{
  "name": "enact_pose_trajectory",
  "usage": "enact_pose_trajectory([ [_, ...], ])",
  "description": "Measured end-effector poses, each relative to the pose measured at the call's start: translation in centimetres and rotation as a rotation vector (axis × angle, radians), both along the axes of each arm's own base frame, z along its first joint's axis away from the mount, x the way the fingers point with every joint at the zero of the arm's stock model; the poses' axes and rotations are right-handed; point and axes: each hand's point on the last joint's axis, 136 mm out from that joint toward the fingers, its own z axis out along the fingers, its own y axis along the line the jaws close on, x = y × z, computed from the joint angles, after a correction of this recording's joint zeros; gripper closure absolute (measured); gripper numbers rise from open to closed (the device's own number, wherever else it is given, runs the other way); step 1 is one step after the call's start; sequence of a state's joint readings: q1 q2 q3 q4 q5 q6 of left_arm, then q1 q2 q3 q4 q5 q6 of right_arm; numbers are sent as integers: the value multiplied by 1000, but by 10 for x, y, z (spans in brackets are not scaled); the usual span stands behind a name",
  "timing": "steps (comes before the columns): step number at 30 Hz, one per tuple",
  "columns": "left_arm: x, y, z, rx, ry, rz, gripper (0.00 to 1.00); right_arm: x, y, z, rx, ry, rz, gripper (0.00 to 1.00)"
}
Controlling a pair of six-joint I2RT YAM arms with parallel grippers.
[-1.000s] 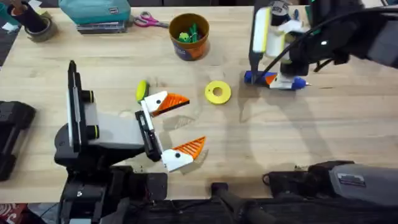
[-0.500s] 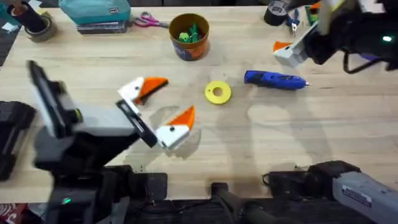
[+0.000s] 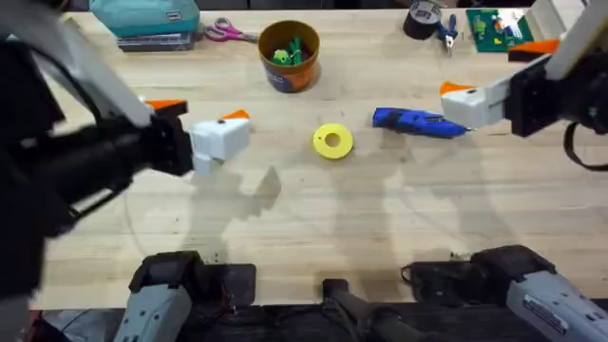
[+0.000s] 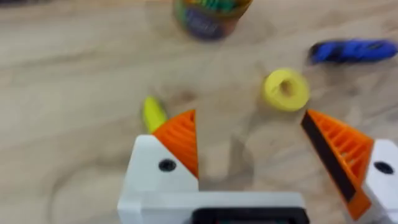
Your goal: Pick up the gripper from the table and insert it into the empty holder that is missing its gripper. Then pick up a screw, insert it into the mounting hole, and use the screwdriver to tighten it. Finally, clean up the table by picking up the vegetable and placing it into the bucket.
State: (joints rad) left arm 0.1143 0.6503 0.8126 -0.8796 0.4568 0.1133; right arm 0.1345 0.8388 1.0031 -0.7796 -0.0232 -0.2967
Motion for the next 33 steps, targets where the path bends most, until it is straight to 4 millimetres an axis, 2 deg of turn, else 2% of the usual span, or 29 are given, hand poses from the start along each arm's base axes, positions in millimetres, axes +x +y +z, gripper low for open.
enact_pose_trajectory([
  [5,14,25,-7,95,119,96,16,-7,-1,-7,5,42,-9,5],
  [9,21,34,-19,129,176,125,15,-8,-1,-8,8,47,-12,5],
  [13,20,42,-28,163,223,156,16,-8,-1,-9,9,51,-14,4],
  [14,18,51,-39,183,286,199,15,-9,-1,-9,9,51,-14,5],
  [20,31,72,-75,191,501,289,15,-9,-1,-9,9,51,-14,5],
  [28,60,80,-115,172,713,328,15,-9,-1,-9,11,52,-16,6],
  [33,64,80,-145,171,819,320,15,-9,-1,-9,12,52,-16,6],
])
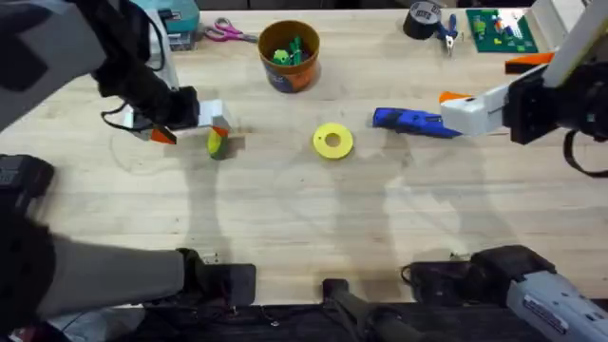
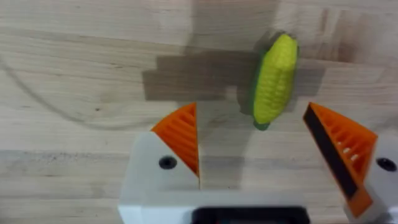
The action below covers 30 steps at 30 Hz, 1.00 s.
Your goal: Pick up the gripper from the table and insert it into the empty holder that is missing its gripper. Then pick up a screw, insert it into the mounting hole, and use the screwdriver to tighten it. Finally, clean up the table by picking up the vegetable and placing it into the bucket.
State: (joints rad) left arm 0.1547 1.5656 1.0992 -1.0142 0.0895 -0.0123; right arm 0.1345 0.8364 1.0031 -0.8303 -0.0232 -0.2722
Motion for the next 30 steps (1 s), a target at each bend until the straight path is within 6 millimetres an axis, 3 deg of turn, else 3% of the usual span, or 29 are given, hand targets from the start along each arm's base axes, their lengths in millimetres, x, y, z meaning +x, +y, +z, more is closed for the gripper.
enact_pose_trajectory([
  [4,4,-7,-19,-5,42,-23,16,0,0,0,0,0,0,6],
  [11,13,-25,-32,24,52,-102,15,0,0,0,0,0,0,5],
  [25,13,-21,-46,52,91,-103,14,0,0,0,0,0,0,5],
  [28,13,-20,-46,54,95,-98,134,0,0,0,0,0,0,5],
  [30,13,-20,-46,54,95,-95,310,0,0,0,0,0,0,5],
])
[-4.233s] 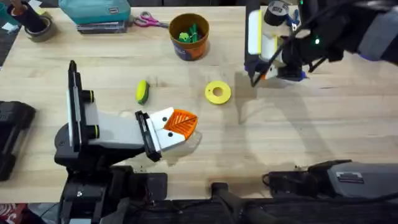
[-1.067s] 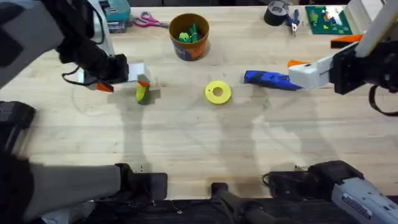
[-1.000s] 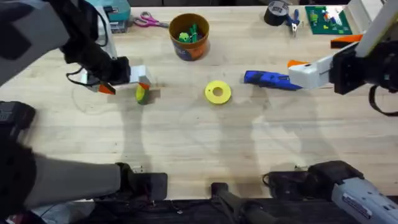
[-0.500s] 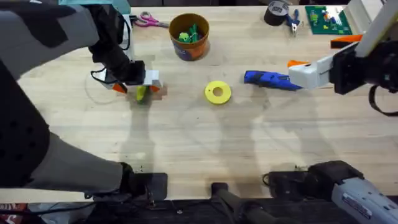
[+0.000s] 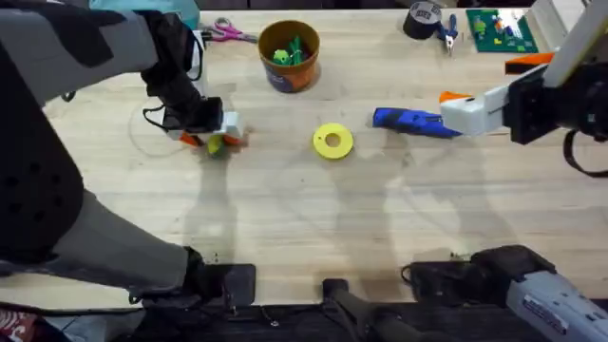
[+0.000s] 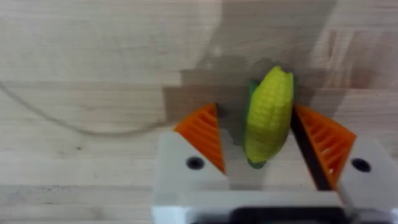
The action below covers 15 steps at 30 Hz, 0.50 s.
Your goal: Pick up the gripper from the table and insert it into the empty holder that is missing its gripper. Then pick up a screw, insert it into the mounting hole, and use the screwdriver to tighten it. Finally, clean up the table by picking up the vegetable and placing it into the bucket.
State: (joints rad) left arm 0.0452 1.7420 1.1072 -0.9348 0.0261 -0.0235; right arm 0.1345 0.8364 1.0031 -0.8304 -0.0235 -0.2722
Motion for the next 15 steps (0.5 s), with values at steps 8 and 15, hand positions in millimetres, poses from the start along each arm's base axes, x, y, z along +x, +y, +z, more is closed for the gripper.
enact_pose_trajectory([
  [8,4,0,2,-3,-13,1,978,0,0,0,0,0,0,5],
  [15,15,-7,8,-50,-38,2,978,0,0,0,0,0,-1,7],
])
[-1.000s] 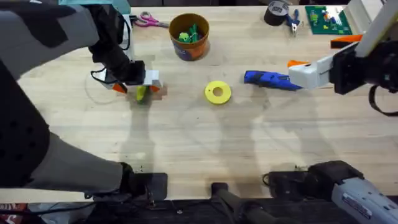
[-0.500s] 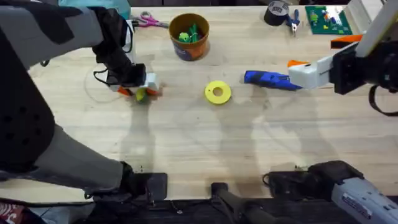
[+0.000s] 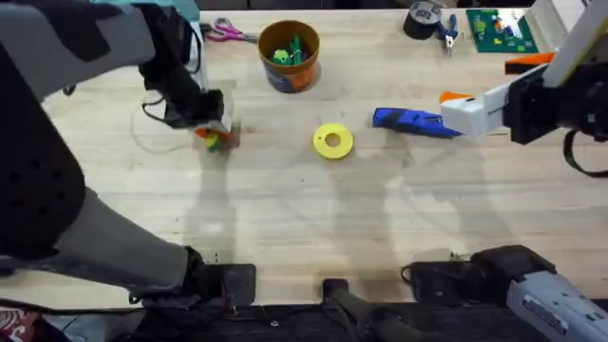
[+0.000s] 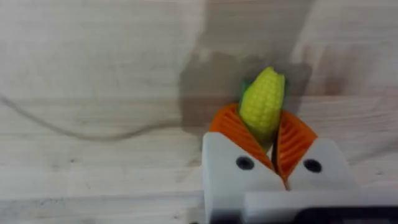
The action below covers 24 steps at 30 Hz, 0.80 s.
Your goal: Pick up the gripper from the table and insert it into the empty holder that is missing its gripper. Then pick up a screw, insert it into the mounting hole, and use the screwdriver to tighten it. Finally, clean up the table by picking up the vegetable and placing it into the bucket.
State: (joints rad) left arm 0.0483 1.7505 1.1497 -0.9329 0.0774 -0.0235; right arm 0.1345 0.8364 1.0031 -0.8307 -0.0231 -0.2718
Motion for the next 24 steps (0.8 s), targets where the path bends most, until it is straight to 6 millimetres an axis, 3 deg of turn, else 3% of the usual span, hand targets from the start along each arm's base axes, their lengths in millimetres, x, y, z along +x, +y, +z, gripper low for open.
enact_pose_trajectory([
  [3,20,-8,17,-46,-48,-5,978,0,0,0,0,0,0,5],
  [8,65,-28,68,-99,-201,-51,978,0,0,0,0,0,0,5],
  [15,126,-89,136,-143,-495,-206,978,0,0,0,2,0,-2,5],
  [20,138,-130,152,-178,-595,-294,978,0,0,0,2,0,-2,6],
  [24,144,-144,157,-186,-637,-321,978,0,0,0,2,1,-2,5],
])
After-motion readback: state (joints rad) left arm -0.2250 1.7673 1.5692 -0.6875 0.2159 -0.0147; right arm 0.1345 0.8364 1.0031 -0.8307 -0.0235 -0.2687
